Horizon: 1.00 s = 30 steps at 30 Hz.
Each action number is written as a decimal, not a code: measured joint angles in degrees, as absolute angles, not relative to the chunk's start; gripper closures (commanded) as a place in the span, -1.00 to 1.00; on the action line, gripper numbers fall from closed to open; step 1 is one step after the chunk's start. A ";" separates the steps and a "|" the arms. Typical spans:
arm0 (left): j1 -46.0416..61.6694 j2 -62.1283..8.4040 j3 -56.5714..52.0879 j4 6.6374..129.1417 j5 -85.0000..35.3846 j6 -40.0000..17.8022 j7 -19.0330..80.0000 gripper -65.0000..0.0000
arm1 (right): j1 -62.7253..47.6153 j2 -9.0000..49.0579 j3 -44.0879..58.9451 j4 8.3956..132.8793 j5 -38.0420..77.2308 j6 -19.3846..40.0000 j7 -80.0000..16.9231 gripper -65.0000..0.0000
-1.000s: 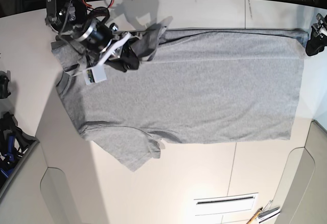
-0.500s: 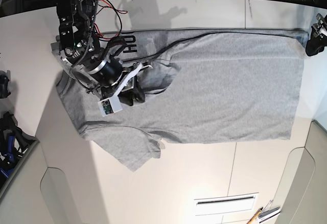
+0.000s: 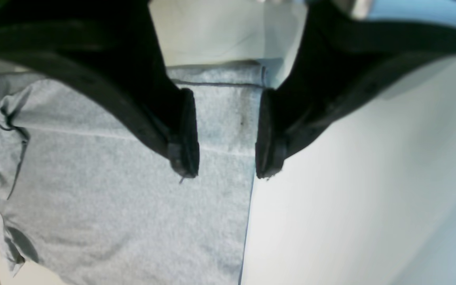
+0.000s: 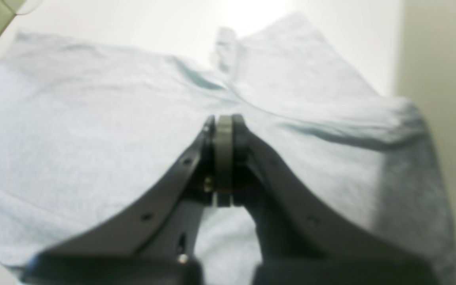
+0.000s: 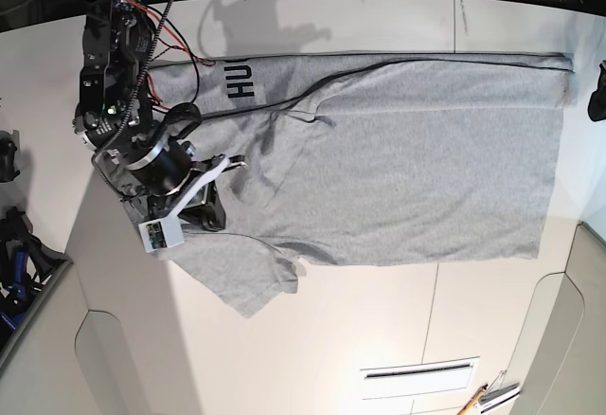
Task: Fold the T-shirt properly
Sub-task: 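Grasp the shirt side with the right gripper and pull it toward the hem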
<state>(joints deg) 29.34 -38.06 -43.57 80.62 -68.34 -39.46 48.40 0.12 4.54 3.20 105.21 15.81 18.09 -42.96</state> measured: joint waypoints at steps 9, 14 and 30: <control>28.49 -37.76 -43.53 80.62 -66.04 -39.46 50.59 1.00 | -10.48 10.02 8.40 116.25 16.36 18.24 -44.84 1.00; 26.44 -37.80 -38.54 80.62 -62.02 -39.46 50.35 1.00 | -15.84 10.00 8.25 116.64 13.82 18.41 -44.86 1.00; 26.63 -33.78 -30.24 80.62 -50.87 -39.48 45.56 1.00 | -20.08 10.13 8.34 103.31 6.20 10.81 -41.12 1.00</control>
